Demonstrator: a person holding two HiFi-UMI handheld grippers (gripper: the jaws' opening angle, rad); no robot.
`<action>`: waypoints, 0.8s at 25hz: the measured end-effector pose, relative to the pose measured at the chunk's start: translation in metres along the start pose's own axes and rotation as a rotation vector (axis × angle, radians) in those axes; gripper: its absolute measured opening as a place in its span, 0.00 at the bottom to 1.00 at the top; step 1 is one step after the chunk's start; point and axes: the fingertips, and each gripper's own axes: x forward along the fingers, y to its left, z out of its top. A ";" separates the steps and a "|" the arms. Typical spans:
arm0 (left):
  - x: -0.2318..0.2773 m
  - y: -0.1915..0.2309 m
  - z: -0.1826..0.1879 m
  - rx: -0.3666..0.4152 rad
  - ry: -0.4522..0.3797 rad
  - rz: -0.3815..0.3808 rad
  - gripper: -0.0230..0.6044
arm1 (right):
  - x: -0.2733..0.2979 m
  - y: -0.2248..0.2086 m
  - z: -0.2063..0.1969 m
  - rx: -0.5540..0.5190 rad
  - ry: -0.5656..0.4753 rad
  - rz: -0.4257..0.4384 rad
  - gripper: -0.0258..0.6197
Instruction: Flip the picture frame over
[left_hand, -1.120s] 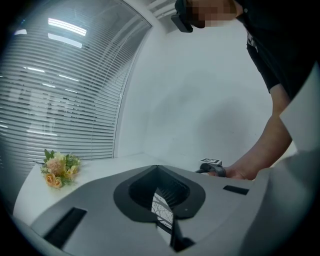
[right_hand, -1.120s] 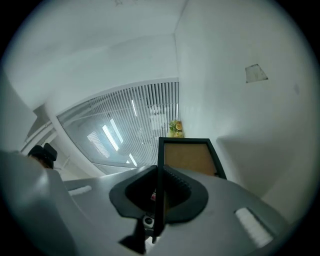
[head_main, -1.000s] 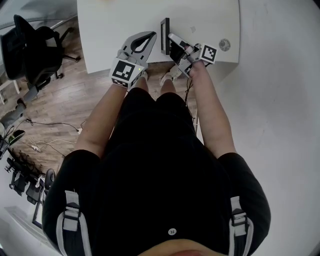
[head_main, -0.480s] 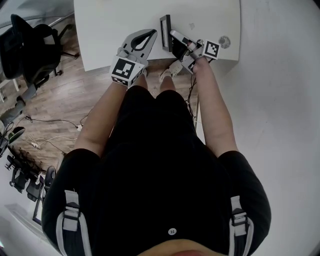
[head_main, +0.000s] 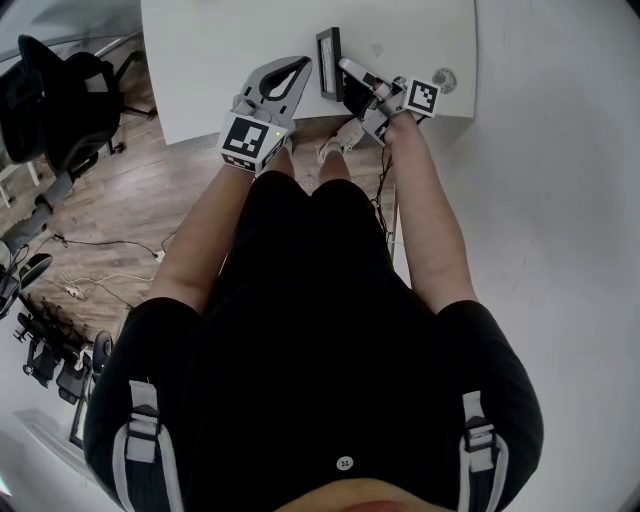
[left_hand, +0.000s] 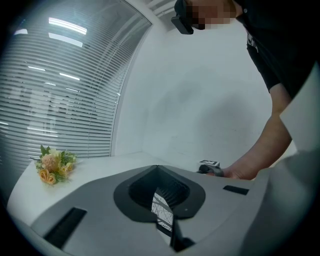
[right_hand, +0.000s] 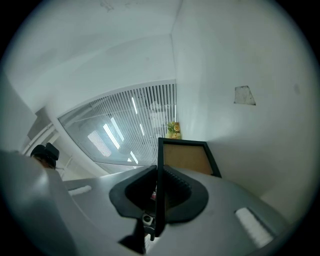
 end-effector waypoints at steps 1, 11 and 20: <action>0.000 0.000 0.001 0.000 -0.003 -0.001 0.04 | 0.000 0.000 0.000 0.000 -0.001 -0.002 0.12; 0.003 -0.002 0.006 0.006 -0.016 -0.006 0.04 | -0.004 -0.003 0.007 -0.102 0.008 -0.068 0.14; 0.005 -0.004 0.008 0.021 -0.028 0.002 0.04 | -0.019 -0.017 0.020 -0.137 -0.019 -0.139 0.14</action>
